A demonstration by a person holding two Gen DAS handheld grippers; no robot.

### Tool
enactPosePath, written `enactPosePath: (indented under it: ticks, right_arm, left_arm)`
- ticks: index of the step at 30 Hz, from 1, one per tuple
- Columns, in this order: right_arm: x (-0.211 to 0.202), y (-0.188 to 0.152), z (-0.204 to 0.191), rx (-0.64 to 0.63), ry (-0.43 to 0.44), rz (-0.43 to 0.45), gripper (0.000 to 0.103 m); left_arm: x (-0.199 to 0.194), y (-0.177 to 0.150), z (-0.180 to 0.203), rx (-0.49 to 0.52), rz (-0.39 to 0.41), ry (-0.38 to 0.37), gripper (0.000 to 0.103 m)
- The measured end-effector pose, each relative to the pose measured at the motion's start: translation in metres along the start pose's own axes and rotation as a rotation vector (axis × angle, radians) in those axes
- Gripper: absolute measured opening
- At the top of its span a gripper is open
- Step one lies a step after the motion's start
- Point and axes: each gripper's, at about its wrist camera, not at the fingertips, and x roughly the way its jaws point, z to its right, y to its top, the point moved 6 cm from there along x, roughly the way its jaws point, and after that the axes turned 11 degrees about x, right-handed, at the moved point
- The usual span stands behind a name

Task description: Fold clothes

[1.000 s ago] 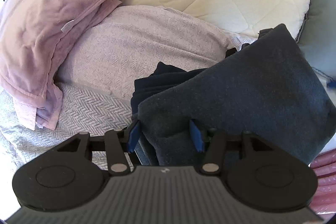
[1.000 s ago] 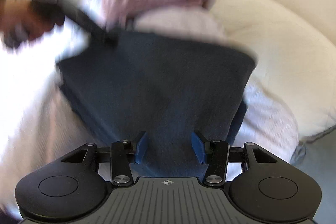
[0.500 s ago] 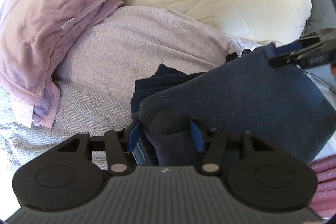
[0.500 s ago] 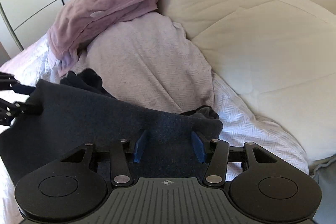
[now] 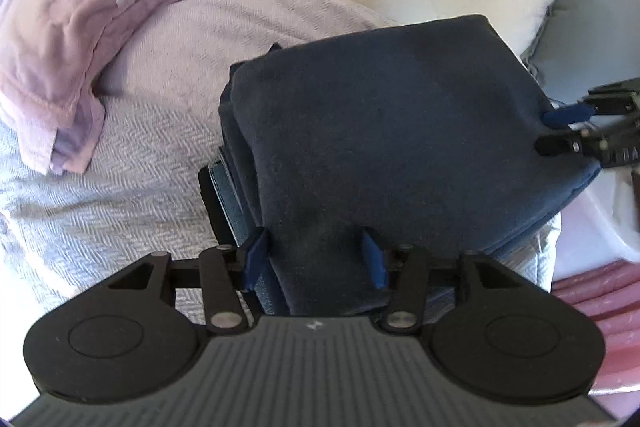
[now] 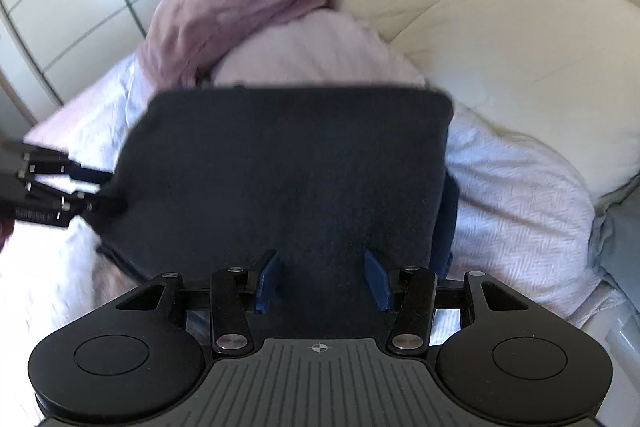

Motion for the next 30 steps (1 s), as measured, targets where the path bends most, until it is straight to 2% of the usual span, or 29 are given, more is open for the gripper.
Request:
enactPosePath:
  ticks: [4,7,9,10,11,13,15,20,23,26,30]
  right_arm:
    - [-0.009,0.003,-0.009,-0.010,-0.027,0.027,0.051]
    - [-0.035,0.000,-0.012,0.045,-0.046,0.082,0.051]
    - [-0.056,-0.009,-0.009,0.087,-0.059,0.107,0.058]
    - [-0.067,-0.019,-0.010,0.113,-0.067,0.117,0.069]
    - [-0.077,-0.028,-0.009,0.137,-0.075,0.126,0.076]
    - [-0.097,-0.051,-0.008,0.173,-0.106,0.135,0.077]
    - [-0.117,-0.077,-0.010,0.216,-0.146,0.142,0.077]
    - [-0.155,-0.133,-0.060,0.298,-0.214,0.178,0.078]
    - [-0.174,-0.157,-0.095,0.299,-0.245,0.197,0.078]
    - [-0.188,-0.169,-0.126,0.268,-0.267,0.218,0.078]
    - [-0.211,-0.187,-0.157,0.274,-0.300,0.241,0.078]
  left_arm:
    - [-0.010,0.000,-0.002,-0.023,0.000,0.002,0.048]
    - [-0.027,-0.001,0.001,-0.011,0.020,0.004,0.044]
    - [-0.043,-0.006,0.008,0.006,0.042,0.004,0.042]
    - [-0.053,-0.010,0.010,0.009,0.050,0.005,0.042]
    - [-0.061,-0.014,0.011,0.005,0.060,0.004,0.045]
    - [-0.080,-0.028,0.017,-0.012,0.083,-0.002,0.054]
    - [-0.099,-0.043,0.024,-0.023,0.105,0.003,0.068]
    - [-0.158,-0.089,0.044,-0.064,0.164,0.031,0.092]
    - [-0.197,-0.112,0.060,-0.066,0.223,0.057,0.093]
    - [-0.227,-0.132,0.070,-0.106,0.284,0.049,0.093]
    - [-0.254,-0.153,0.081,-0.108,0.274,0.026,0.093]
